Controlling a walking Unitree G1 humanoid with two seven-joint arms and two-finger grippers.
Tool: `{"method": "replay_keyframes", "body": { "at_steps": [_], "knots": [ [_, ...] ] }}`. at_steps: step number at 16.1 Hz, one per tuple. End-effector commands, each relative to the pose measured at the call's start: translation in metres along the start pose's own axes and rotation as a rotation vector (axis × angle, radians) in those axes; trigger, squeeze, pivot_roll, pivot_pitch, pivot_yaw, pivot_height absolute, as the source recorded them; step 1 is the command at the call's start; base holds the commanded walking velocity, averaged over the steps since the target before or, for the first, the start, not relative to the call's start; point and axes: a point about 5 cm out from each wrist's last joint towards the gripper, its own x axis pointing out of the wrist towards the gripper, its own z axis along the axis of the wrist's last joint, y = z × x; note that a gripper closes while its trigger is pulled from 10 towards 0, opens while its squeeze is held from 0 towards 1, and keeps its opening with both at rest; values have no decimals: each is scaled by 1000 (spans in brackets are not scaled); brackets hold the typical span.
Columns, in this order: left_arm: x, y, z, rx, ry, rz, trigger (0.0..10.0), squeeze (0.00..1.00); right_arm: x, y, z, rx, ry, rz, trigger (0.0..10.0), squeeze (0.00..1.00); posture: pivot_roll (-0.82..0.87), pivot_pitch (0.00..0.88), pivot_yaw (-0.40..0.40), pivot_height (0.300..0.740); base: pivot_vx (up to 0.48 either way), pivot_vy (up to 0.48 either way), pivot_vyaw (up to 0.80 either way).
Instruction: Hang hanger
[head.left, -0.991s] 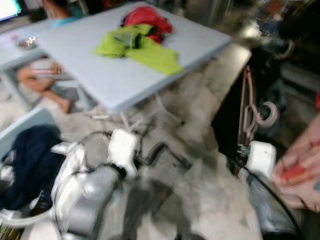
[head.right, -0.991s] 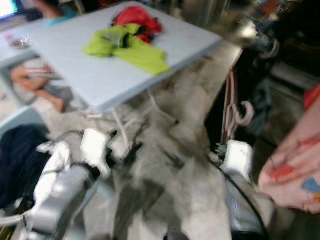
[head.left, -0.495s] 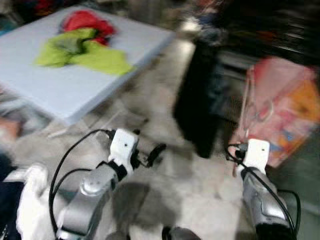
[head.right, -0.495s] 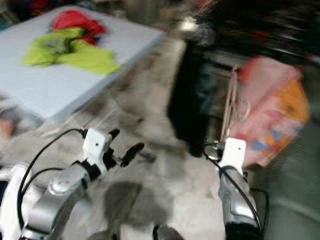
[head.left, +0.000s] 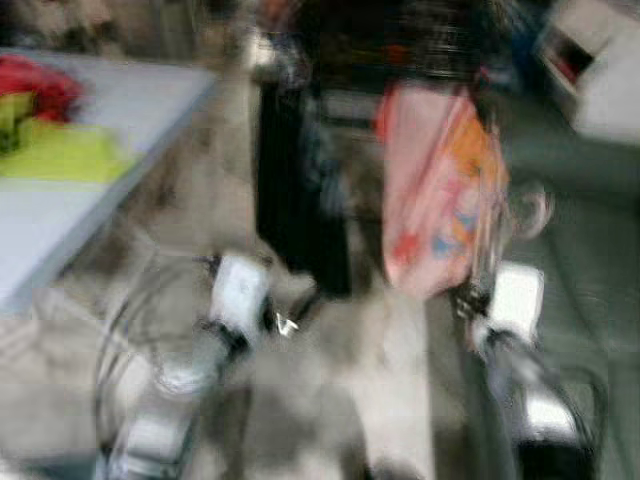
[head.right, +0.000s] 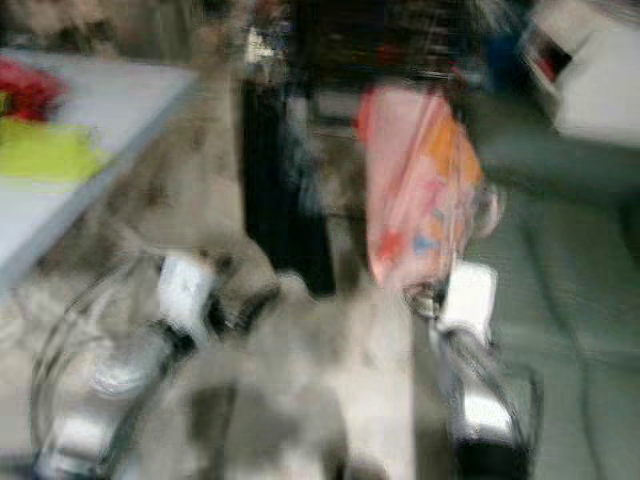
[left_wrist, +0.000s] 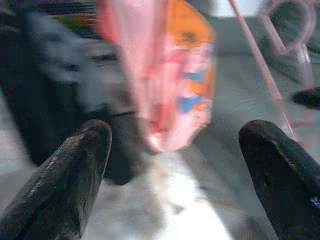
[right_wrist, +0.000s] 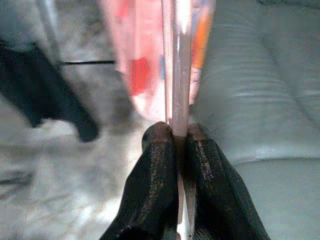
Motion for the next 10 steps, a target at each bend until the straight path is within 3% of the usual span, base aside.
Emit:
{"method": "replay_keyframes", "body": {
  "at_steps": [1,3,10],
  "knots": [
    [-5,7,4,28,-5,15,10000,0,1,6,3,6,-6,12,10000,0,-23,59,0,740,266,0,-800],
    [-5,9,4,32,-1,19,10000,0,1,6,1,6,6,18,10000,0,-21,56,3,740,264,0,-800],
    [0,15,6,37,7,21,10000,0,5,8,1,8,8,28,10000,0,-18,22,5,740,0,447,0]
  ]
}}
